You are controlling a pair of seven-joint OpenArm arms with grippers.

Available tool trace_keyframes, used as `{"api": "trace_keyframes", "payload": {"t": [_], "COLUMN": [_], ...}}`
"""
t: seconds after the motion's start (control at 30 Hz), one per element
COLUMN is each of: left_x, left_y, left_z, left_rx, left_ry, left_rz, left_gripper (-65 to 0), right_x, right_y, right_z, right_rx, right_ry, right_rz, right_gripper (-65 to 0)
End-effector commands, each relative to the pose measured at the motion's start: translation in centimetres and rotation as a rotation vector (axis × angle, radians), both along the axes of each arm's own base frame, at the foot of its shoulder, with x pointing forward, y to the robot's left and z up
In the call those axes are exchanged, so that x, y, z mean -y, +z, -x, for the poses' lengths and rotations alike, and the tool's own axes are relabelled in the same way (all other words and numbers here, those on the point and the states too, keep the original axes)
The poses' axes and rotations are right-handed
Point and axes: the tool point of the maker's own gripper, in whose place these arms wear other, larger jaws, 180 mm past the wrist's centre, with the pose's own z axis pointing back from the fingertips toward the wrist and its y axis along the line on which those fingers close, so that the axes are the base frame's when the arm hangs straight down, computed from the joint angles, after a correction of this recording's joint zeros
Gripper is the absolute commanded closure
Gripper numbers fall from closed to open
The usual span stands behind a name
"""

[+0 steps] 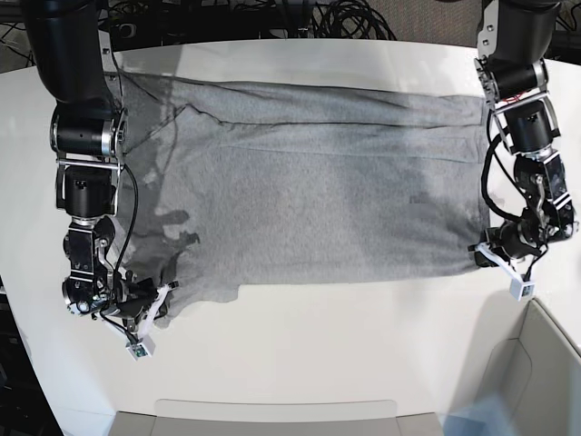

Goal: Fold the T-shirt properly
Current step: 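Lift the hem and fold it over toward the collar edge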

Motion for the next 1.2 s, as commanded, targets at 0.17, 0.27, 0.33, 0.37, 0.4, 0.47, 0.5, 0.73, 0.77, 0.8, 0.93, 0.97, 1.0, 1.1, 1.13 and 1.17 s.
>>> {"api": "trace_keyframes", "payload": {"t": [0.17, 0.27, 0.33, 0.37, 0.4, 0.47, 0.5, 0.73, 0.77, 0.8, 0.93, 0.97, 1.0, 1.1, 1.13, 1.17], "left_x": [-1.2, -1.1, -1.2, -1.2, -1.2, -1.2, -1.2, -1.1, -1.0, -1.0, -0.5, -0.4, -0.4, -0.4, -0.5, -0.4], "left_y": [2.0, 0.4, -0.1, -0.4, -0.4, -0.5, -0.6, 0.1, 0.0, -0.1, 0.0, 0.0, 0.0, -0.2, -0.2, -0.2], "left_z": [-0.8, 0.5, 1.0, 1.3, 1.3, 1.3, 1.5, 3.6, 4.1, 4.5, 5.9, 6.1, 6.3, 6.7, 6.8, 6.7], "left_rx": [0.05, 0.014, -0.001, -0.007, -0.007, -0.009, -0.012, 0.004, -0.009, -0.016, -0.018, -0.017, -0.018, -0.023, -0.026, -0.025], "left_ry": [0.009, 0.008, 0.007, 0.007, 0.007, 0.007, 0.007, -0.095, -0.103, -0.109, -0.141, -0.146, -0.151, -0.155, -0.157, -0.162], "left_rz": [-0.024, -0.023, -0.025, -0.025, -0.025, -0.022, -0.022, -0.118, -0.127, -0.135, -0.172, -0.179, -0.185, -0.192, -0.194, -0.195], "left_gripper": [0.0, 0.0, 0.0, 0.0, 0.0, 0.0, 0.0, 0.0, 0.0, 0.0, 0.0, 0.0, 0.0, 0.0, 0.0, 0.0], "right_x": [0.8, 1.0, 0.7, 0.6, 0.4, 0.3, 0.4, -0.5, -0.5, -0.1, 2.1, 2.2, 2.3, 1.9, 1.8, 1.9], "right_y": [2.5, 1.8, 1.9, 2.1, 2.0, 2.2, 2.2, 3.2, 3.0, 3.1, 3.7, 3.7, 3.7, 3.5, 3.3, 3.2], "right_z": [-1.2, -0.4, 0.1, 0.3, 0.6, 1.5, 1.9, 5.2, 5.7, 6.1, 7.8, 8.1, 8.6, 10.0, 10.4, 10.8], "right_rx": [0.04, 0.021, 0.041, 0.06, 0.068, 0.073, 0.067, 0.094, 0.092, 0.096, 0.094, 0.093, 0.091, 0.092, 0.085, 0.08], "right_ry": [-0.014, -0.013, -0.002, 0.004, 0.011, 0.022, 0.023, 0.057, 0.058, 0.045, -0.019, -0.024, -0.024, 0.01, 0.02, 0.023], "right_rz": [0.016, 0.029, 0.042, 0.049, 0.057, 0.084, 0.101, 0.187, 0.191, 0.193, 0.2, 0.207, 0.216, 0.24, 0.249, 0.257], "right_gripper": [0.0, 0.0, 0.0, 0.0, 0.0, 0.0, 0.0, 0.0, 0.0, 0.0, 0.0, 0.0, 0.0, 0.0, 0.0, 0.0]}}
